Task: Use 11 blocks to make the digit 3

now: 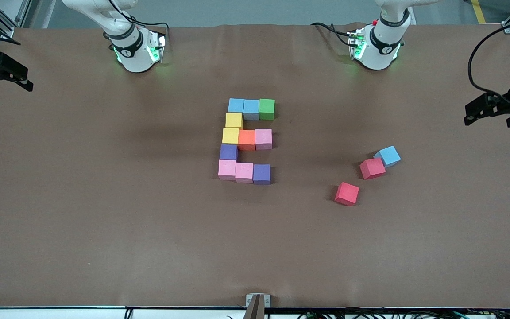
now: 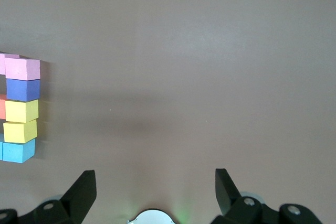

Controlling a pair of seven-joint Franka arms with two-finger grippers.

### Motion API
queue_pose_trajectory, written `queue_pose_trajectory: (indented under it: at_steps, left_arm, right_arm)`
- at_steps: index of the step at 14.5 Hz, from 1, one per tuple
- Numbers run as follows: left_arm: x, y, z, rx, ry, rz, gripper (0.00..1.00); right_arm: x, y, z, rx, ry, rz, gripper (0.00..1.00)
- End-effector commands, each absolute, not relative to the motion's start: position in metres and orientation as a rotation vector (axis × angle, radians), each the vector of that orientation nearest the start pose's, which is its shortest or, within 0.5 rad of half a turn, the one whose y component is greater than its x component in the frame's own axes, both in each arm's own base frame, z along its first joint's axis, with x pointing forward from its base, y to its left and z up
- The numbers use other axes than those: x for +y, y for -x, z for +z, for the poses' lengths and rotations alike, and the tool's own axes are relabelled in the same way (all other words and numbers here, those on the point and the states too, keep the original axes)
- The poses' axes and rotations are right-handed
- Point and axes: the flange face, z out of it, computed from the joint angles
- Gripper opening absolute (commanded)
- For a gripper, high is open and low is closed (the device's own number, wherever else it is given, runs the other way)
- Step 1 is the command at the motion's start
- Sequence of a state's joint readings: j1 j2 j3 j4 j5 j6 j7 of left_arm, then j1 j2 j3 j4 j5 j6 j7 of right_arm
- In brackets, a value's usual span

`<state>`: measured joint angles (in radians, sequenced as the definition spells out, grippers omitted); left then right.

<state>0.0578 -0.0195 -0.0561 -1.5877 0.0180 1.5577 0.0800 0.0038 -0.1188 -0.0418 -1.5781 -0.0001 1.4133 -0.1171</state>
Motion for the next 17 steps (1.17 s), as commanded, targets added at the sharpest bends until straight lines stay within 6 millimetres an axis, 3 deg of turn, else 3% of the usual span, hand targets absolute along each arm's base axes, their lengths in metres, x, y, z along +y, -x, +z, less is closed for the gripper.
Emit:
queue_pose_trajectory:
  at_steps: [1,11,17]
  left_arm:
    - [0.006,-0.529,0.640,0.134,3.150,0.011,1.00]
    - [0.015,-0.535,0.640,0.104,3.150,-0.011,1.00]
    - [0.006,-0.549,0.644,0.130,3.132,-0.040,1.00]
  right_arm:
    - [-0.019,-0.495,0.673,-0.144,3.135,0.065,1.00]
    - [-0.018,-0.495,0.673,-0.146,3.135,0.063,1.00]
    - [-0.018,-0.495,0.673,-0.146,3.134,0.065,1.00]
